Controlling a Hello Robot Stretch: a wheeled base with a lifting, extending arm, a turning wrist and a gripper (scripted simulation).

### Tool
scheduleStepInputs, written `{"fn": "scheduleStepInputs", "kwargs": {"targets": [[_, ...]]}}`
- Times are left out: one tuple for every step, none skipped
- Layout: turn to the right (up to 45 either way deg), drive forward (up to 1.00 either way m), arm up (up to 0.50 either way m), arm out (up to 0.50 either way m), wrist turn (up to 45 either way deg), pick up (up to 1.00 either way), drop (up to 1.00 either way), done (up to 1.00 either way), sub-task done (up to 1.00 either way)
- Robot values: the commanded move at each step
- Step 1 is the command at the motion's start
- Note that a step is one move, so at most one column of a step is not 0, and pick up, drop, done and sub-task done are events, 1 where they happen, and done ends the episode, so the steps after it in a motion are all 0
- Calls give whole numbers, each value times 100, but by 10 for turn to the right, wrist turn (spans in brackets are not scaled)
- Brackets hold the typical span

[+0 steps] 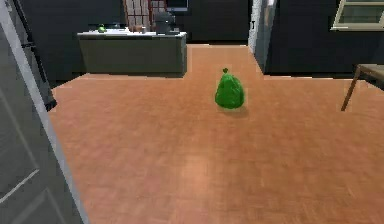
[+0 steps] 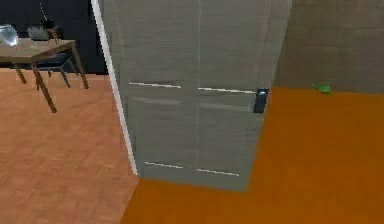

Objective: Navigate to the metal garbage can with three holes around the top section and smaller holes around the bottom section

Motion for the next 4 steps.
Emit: {"fn": "scheduleStepInputs", "kwargs": {"targets": [[0, 85, 0, 0, 0, 0, 0, 0, 0], [-60, 0, 0, 0, 0, 0, 0, 0, 0], [0, 100, 0, 0, 0, 0, 0, 0, 0], [0, 90, 0, 0, 0, 0, 0, 0, 0]]}}
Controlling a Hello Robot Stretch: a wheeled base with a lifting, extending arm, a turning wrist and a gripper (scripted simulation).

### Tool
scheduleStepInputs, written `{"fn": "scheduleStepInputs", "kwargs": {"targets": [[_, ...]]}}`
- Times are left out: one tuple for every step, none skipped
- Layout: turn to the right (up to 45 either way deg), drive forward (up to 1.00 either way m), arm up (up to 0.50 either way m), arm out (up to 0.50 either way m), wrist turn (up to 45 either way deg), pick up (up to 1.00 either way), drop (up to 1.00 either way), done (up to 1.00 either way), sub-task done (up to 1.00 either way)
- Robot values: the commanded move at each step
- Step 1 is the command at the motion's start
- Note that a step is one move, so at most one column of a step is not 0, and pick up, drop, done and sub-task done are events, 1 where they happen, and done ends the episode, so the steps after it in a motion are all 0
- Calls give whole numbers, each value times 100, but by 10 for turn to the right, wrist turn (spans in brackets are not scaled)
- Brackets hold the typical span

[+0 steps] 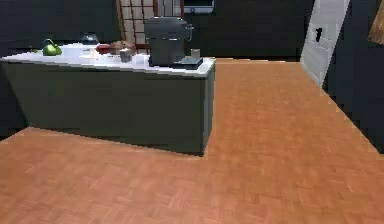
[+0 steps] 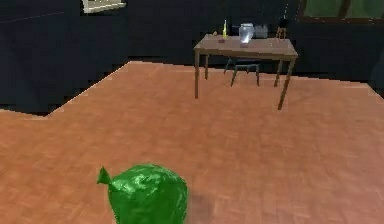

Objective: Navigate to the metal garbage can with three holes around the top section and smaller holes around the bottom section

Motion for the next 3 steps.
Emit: {"fn": "scheduleStepInputs", "kwargs": {"targets": [[120, 0, 0, 0, 0, 0, 0, 0, 0], [0, 80, 0, 0, 0, 0, 0, 0, 0], [150, 0, 0, 0, 0, 0, 0, 0, 0]]}}
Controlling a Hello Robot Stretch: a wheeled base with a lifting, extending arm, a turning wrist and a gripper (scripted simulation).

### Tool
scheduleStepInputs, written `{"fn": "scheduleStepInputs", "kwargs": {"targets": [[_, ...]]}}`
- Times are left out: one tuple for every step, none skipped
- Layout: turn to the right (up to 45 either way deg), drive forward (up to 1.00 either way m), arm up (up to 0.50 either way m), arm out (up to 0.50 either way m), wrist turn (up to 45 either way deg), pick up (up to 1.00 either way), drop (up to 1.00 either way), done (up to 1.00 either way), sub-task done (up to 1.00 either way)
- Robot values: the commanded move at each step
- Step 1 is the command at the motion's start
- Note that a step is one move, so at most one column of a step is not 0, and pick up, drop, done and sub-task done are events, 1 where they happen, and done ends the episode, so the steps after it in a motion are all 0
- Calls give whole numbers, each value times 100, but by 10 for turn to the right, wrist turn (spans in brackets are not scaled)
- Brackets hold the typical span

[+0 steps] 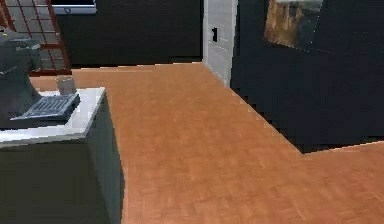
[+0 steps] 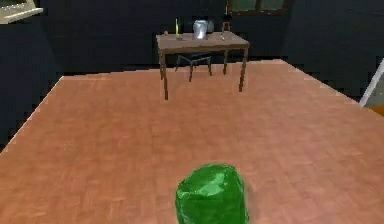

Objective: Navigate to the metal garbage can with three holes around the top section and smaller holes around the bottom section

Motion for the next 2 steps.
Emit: {"fn": "scheduleStepInputs", "kwargs": {"targets": [[0, 60, 0, 0, 0, 0, 0, 0, 0], [0, 100, 0, 0, 0, 0, 0, 0, 0]]}}
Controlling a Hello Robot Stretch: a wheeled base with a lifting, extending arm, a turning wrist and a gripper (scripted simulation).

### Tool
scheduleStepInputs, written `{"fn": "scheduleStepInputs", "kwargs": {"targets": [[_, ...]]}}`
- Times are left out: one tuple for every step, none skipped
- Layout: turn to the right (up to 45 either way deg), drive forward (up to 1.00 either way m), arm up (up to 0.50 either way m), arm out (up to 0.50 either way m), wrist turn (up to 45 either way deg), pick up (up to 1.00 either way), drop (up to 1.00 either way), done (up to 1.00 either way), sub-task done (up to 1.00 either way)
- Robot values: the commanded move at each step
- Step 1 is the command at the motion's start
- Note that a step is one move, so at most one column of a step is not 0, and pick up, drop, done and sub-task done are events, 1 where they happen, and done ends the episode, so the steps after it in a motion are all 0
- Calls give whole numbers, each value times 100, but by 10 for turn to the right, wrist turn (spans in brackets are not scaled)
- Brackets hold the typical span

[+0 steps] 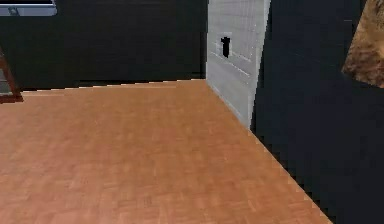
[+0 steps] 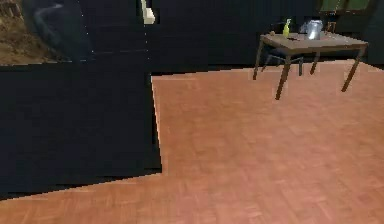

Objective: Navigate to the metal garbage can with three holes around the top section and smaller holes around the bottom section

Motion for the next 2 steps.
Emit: {"fn": "scheduleStepInputs", "kwargs": {"targets": [[-210, 0, 0, 0, 0, 0, 0, 0, 0], [0, 10, 0, 0, 0, 0, 0, 0, 0]]}}
